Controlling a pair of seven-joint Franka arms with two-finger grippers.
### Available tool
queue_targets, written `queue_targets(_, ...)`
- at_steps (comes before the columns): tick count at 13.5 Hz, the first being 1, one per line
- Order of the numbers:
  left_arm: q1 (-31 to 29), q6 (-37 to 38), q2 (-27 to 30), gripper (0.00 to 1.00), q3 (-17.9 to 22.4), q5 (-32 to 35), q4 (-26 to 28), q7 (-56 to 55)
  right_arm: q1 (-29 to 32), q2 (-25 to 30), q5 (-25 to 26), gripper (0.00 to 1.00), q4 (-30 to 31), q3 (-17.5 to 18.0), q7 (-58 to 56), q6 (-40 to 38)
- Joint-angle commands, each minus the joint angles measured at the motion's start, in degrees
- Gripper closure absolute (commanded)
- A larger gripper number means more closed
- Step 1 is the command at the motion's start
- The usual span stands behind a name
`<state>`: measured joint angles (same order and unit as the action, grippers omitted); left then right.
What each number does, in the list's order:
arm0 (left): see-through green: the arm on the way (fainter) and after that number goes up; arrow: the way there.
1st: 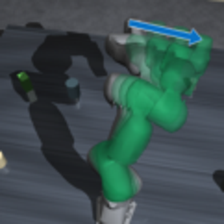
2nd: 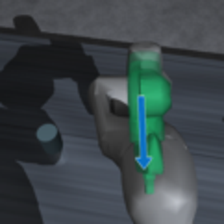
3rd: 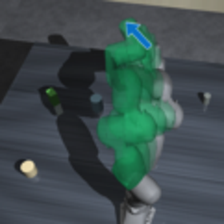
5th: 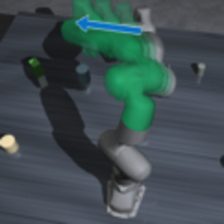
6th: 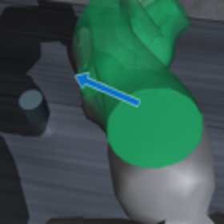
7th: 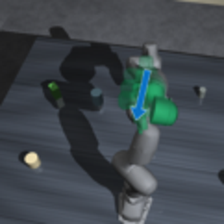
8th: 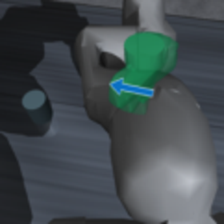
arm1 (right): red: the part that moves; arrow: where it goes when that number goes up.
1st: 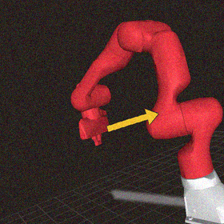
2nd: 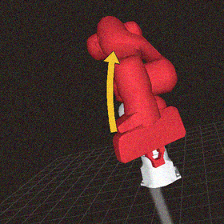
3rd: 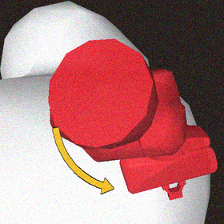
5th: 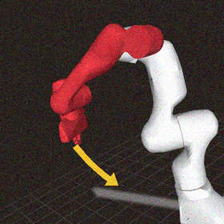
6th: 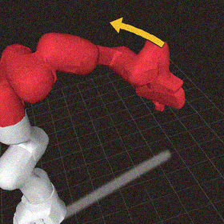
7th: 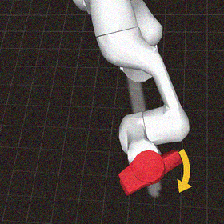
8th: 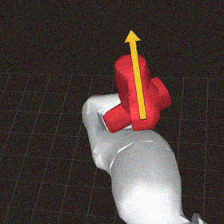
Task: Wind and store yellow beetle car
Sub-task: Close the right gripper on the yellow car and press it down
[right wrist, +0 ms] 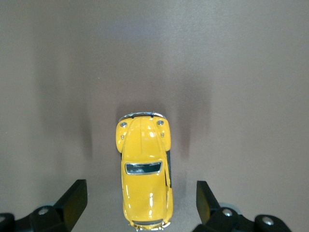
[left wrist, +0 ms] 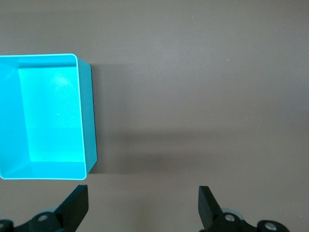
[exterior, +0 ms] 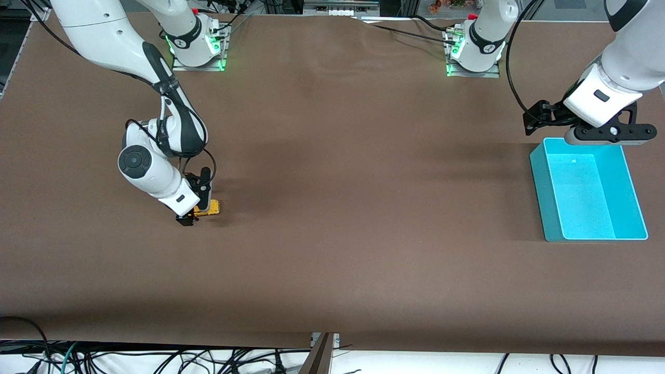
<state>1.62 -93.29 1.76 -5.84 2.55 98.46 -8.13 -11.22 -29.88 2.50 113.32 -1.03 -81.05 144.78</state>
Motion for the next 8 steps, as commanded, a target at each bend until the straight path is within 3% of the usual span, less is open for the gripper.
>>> queue_targets(1,-0.3,1.4,-0.8,0.00,0.0,-0.9,-1.8,-0.3,0.8,1.1,0.5,0.01,1.6,0.3,-2.7,1.4)
queue_targets(3,-0.3,1.4,-0.8,0.00,0.0,-1.0,-1.8,-0.2,1.0,1.1,0.5,0.07,1.6,0.3,-3.6,1.4)
queue_targets(7,-0.3,1.4,-0.8,0.00,0.0,-1.0,-1.8,-0.2,1.0,1.1,0.4,0.54,1.6,0.3,-4.0,1.4)
queue_targets(8,-0.3,1.4,-0.8,0.00,0.0,-0.9,-1.8,-0.2,1.0,1.1,0.4,0.56,1.6,0.3,-4.0,1.4)
